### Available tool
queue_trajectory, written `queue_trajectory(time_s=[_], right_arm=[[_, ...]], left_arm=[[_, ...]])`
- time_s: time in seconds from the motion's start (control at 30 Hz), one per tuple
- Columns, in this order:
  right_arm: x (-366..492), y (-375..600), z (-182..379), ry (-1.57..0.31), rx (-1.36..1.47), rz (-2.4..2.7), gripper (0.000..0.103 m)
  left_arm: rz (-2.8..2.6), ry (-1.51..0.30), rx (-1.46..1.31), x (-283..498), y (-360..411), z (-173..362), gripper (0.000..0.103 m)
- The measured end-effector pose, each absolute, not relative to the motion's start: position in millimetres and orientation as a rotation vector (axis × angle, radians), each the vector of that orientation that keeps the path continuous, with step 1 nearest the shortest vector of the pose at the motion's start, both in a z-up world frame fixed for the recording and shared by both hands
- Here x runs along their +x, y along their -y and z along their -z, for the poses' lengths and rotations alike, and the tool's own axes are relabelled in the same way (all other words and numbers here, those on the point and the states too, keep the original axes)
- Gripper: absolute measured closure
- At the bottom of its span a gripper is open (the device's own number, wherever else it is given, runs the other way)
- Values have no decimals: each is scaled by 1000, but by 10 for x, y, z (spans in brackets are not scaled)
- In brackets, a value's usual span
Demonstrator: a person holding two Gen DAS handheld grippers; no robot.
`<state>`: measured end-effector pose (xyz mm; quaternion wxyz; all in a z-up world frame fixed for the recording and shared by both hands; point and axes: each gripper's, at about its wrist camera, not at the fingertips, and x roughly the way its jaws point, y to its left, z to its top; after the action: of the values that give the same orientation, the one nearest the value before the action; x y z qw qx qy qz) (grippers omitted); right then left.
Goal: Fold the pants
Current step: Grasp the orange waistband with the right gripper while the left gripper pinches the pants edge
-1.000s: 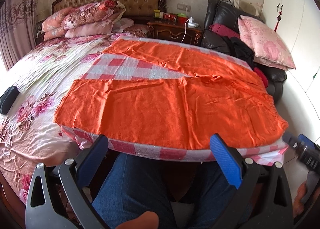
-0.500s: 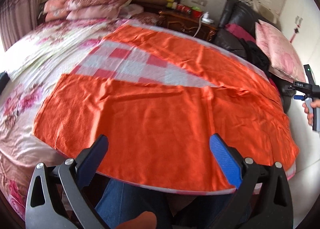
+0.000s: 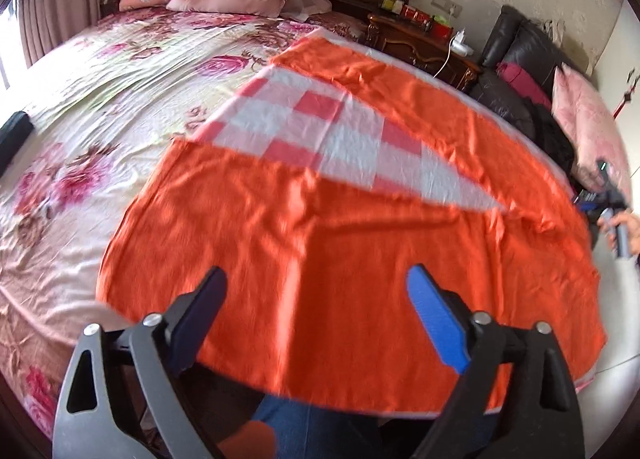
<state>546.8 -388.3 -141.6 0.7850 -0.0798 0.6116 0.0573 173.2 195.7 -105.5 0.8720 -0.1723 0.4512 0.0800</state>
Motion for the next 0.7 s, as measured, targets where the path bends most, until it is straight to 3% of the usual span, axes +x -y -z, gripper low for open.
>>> queue_trajectory(time_s=[0.1,0.13,0.2,0.23,0.47,0.7], right_arm=[[5482,3926,1423,-1307,-145,-151,40],[5496,3939,1411,-1296,-141,-155,59],[5490,3985,1357,-1273,-124,-141,85],[5464,3980,1316,-1260,-114,-154,89],[4789,3815,744,-1029,-75,-204,92],[3665,3496,242,-891,-21,-332,92]], left_arm=[[-91,-923,-454,2077,-2144,917,26],[-75,-916,-485,2214,-2196,882,27],[-31,-908,-575,2585,-2340,831,28],[-13,-911,-607,2736,-2375,822,28],[2,-937,-877,4295,-2904,965,47],[-35,-1014,-1089,5492,-3223,1464,48]])
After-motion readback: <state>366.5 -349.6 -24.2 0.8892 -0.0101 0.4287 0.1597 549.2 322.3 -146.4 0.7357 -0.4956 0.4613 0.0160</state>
